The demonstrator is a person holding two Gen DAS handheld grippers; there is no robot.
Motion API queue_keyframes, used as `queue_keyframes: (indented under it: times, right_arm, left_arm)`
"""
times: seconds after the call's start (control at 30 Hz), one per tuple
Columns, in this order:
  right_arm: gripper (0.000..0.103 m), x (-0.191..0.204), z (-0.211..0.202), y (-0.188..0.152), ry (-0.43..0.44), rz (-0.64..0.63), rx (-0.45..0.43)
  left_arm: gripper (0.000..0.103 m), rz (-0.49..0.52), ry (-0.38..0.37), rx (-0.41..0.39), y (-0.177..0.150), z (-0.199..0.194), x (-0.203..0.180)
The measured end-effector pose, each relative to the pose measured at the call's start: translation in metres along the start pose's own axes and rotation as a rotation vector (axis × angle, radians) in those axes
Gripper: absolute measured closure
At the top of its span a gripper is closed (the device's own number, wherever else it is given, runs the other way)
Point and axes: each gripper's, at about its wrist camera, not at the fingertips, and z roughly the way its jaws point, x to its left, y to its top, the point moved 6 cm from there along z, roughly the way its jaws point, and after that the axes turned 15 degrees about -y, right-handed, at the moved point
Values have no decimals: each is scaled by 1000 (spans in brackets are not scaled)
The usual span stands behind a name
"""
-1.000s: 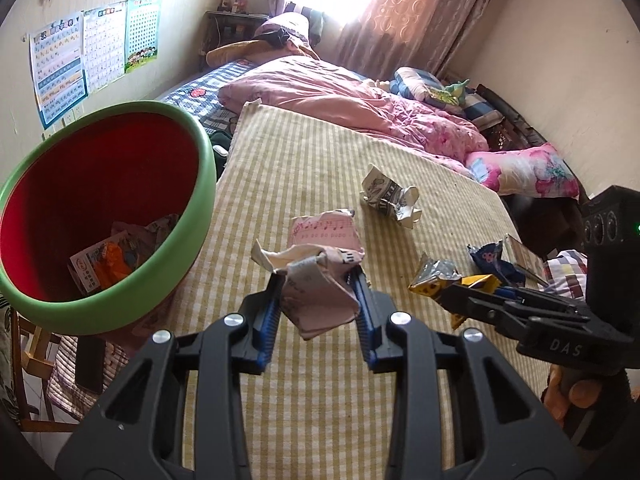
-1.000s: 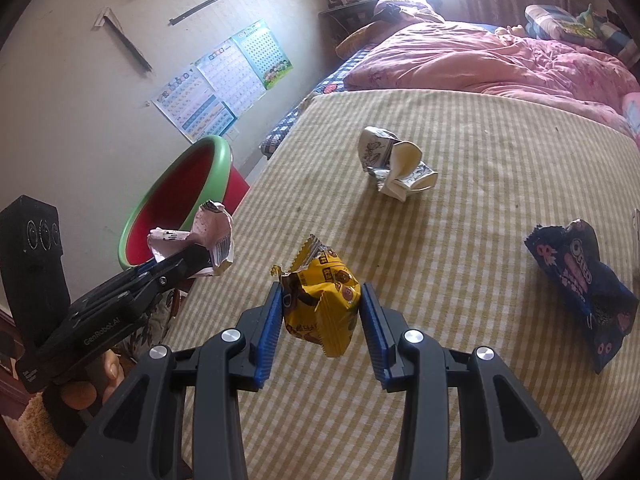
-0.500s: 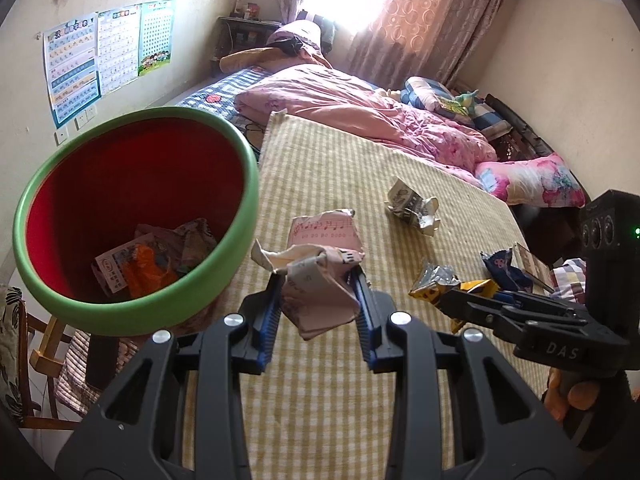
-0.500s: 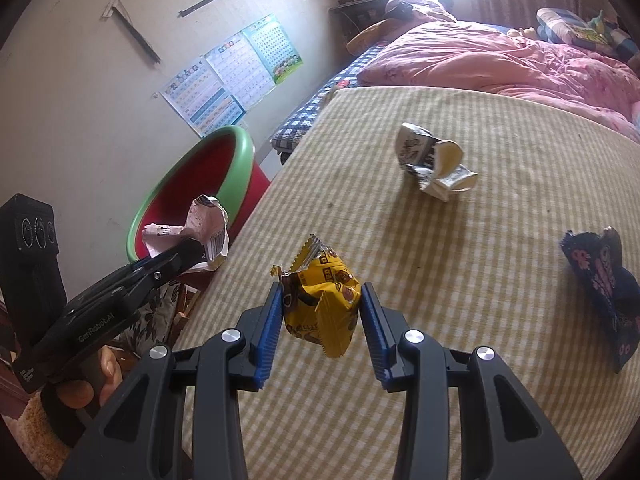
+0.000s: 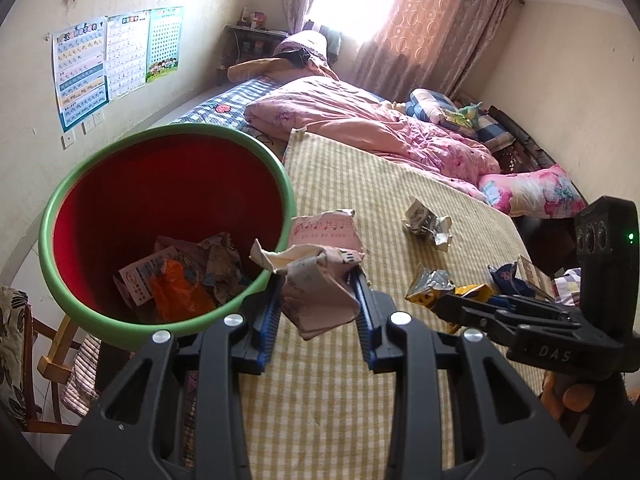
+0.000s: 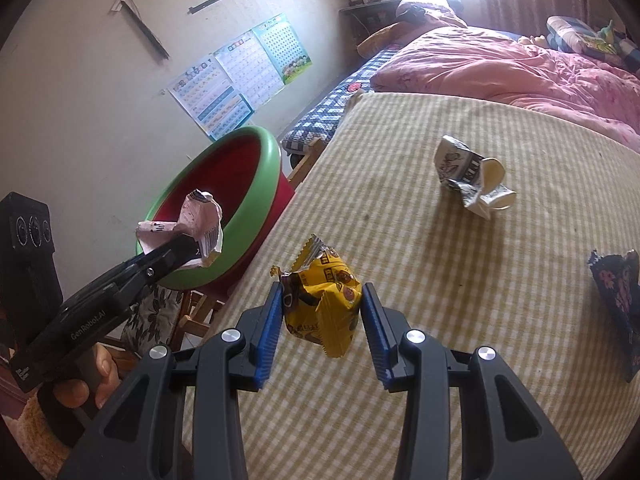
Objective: Collect trash
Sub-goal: 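Carry the pink paper and yellow wrapper over the red bucket with both tools, then open both tools to drop the pink paper and yellow wrapper into the bucket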
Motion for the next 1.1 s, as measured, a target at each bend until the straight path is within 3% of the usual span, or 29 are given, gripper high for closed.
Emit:
queue_keyframes:
  times: [0.27, 0.53, 1.1]
  right_arm:
    - [64, 16, -3, 13, 7, -7, -37]
    - [64, 44, -4, 41, 30, -40, -87]
    - [63, 113, 24, 80, 117, -77, -104]
  left_arm:
    - [71, 0, 14, -35, 11, -13, 12]
    - [71, -28, 73, -69, 23, -27, 47]
    - [71, -71, 155, -60, 27, -34, 97]
